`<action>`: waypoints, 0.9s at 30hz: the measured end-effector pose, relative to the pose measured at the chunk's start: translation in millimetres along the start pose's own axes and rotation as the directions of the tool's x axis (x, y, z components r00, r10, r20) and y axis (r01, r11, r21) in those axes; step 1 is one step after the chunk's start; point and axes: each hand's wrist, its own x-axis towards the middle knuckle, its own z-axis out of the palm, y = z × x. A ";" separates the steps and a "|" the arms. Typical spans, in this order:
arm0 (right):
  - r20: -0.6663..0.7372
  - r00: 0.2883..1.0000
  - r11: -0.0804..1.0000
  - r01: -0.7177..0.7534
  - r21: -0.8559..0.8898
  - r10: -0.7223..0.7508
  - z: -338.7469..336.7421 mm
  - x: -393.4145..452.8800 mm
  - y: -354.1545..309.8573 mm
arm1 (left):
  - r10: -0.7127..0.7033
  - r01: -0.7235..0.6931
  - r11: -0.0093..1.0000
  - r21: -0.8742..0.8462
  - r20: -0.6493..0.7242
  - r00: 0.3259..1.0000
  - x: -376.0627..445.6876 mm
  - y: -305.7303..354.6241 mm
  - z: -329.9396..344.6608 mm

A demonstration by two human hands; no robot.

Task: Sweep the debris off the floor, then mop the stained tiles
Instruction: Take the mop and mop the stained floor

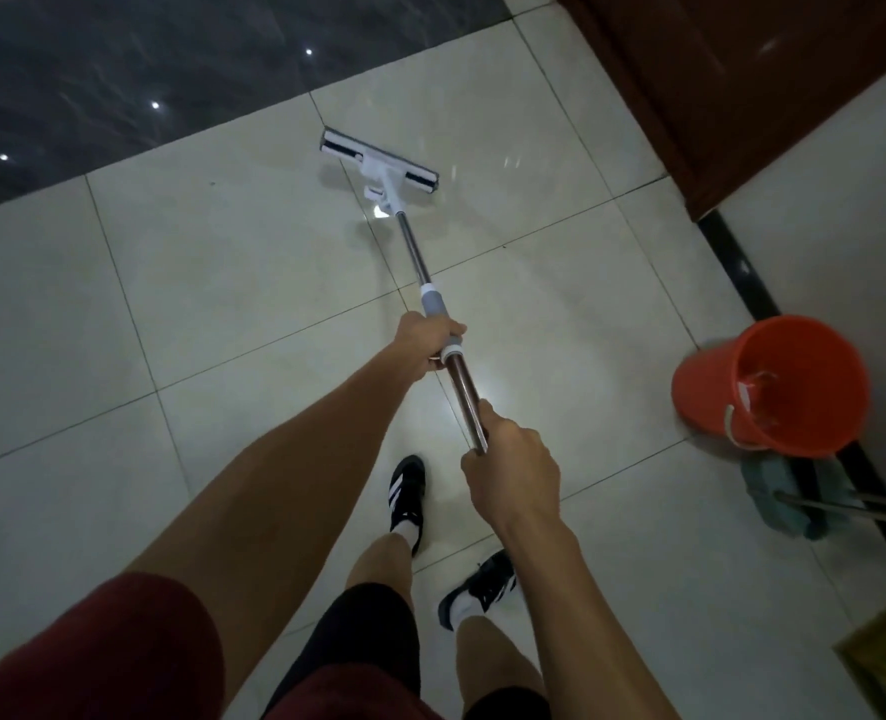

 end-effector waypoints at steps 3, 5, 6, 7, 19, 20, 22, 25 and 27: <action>0.005 1.000 1.000 -0.024 0.008 0.024 6.4 1.2 -5.3 | -0.040 0.041 0.999 -0.023 0.027 0.999 7.4 -6.1 -9.7; 0.013 0.999 0.999 -0.040 0.000 0.040 14.6 -2.8 -8.9 | -0.056 0.057 0.998 -0.030 0.039 0.998 9.2 -15.1 -13.4; 0.008 0.999 0.999 -0.050 -0.002 0.050 18.8 -6.4 -10.2 | -0.061 0.062 0.998 -0.025 0.044 0.997 8.3 -20.7 -14.9; 0.006 0.998 0.998 -0.058 -0.007 0.058 23.3 -11.8 -10.4 | -0.065 0.066 0.998 -0.019 0.053 0.997 7.0 -27.9 -16.4; 0.222 0.956 0.807 -0.282 0.519 0.191 89.1 -114.8 48.1 | -0.056 0.090 0.987 -0.136 0.233 0.971 -63.0 -158.2 -20.7; 0.235 0.955 0.794 -0.285 0.537 0.183 96.2 -127.3 56.4 | -0.049 0.084 0.987 -0.138 0.242 0.969 -73.7 -172.8 -20.3; 0.191 0.966 0.827 -0.251 0.502 0.176 113.0 -155.7 71.7 | -0.035 0.071 0.988 -0.138 0.250 0.968 -94.8 -202.1 -18.1; 0.118 0.981 0.865 -0.194 0.464 0.156 141.5 -195.7 93.5 | -0.037 0.069 0.991 -0.118 0.258 0.965 -119.9 -243.2 -16.6; 0.106 0.984 0.862 -0.179 0.475 0.146 156.3 -218.3 104.8 | -0.046 0.075 0.992 -0.101 0.259 0.965 -134.0 -267.0 -17.6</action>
